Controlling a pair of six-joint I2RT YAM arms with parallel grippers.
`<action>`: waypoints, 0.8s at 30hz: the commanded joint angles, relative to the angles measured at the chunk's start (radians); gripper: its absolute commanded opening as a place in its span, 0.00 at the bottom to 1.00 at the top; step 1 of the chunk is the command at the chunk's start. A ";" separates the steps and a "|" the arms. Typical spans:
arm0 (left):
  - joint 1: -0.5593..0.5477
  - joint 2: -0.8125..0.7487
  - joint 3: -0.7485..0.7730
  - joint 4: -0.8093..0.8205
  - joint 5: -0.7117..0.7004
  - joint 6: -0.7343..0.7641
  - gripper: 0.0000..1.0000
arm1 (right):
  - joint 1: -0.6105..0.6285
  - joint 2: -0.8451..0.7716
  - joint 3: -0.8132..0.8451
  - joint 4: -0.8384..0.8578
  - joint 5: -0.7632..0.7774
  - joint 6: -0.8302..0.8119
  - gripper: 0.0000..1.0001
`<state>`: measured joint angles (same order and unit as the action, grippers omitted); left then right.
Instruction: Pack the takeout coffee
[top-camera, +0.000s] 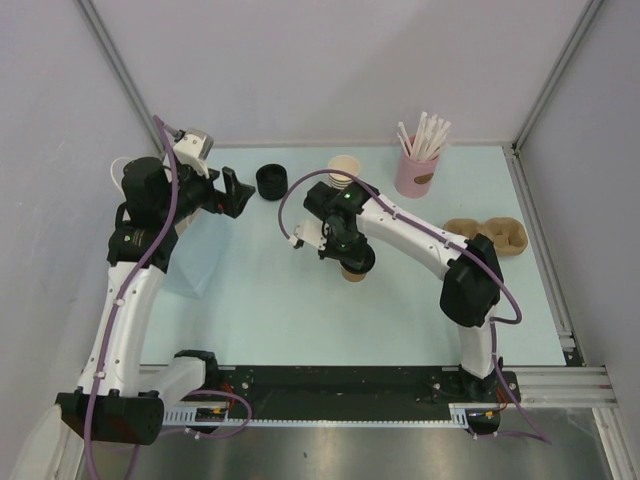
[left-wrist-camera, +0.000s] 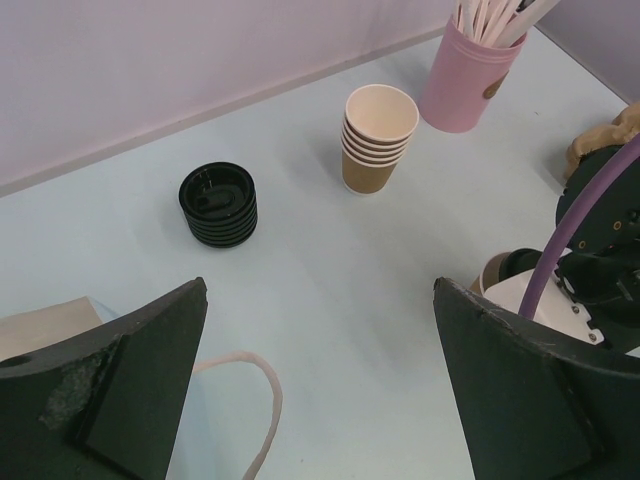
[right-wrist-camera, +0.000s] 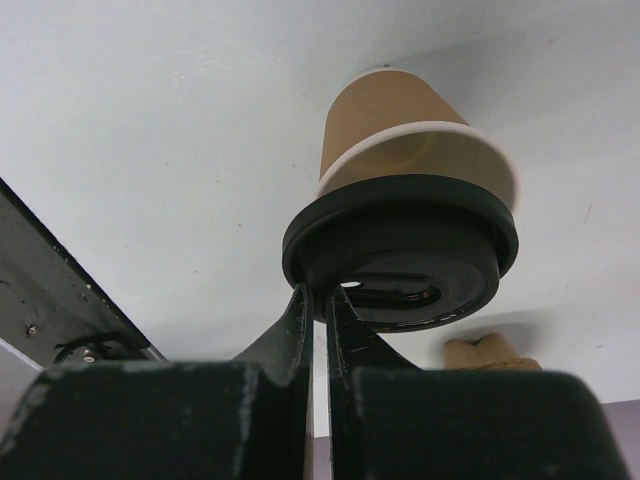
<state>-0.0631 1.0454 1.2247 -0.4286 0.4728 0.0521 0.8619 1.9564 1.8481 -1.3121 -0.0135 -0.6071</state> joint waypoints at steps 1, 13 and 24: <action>0.006 -0.010 -0.002 0.037 -0.008 -0.006 1.00 | 0.008 0.018 0.042 -0.012 0.014 -0.019 0.04; 0.006 -0.012 -0.008 0.040 -0.008 -0.006 1.00 | 0.011 0.044 0.037 0.025 0.014 -0.013 0.11; 0.006 -0.008 -0.008 0.041 -0.007 -0.006 1.00 | 0.019 0.055 0.046 0.048 0.043 -0.013 0.24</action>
<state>-0.0631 1.0454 1.2224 -0.4282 0.4725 0.0521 0.8692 1.9976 1.8484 -1.2793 0.0132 -0.6071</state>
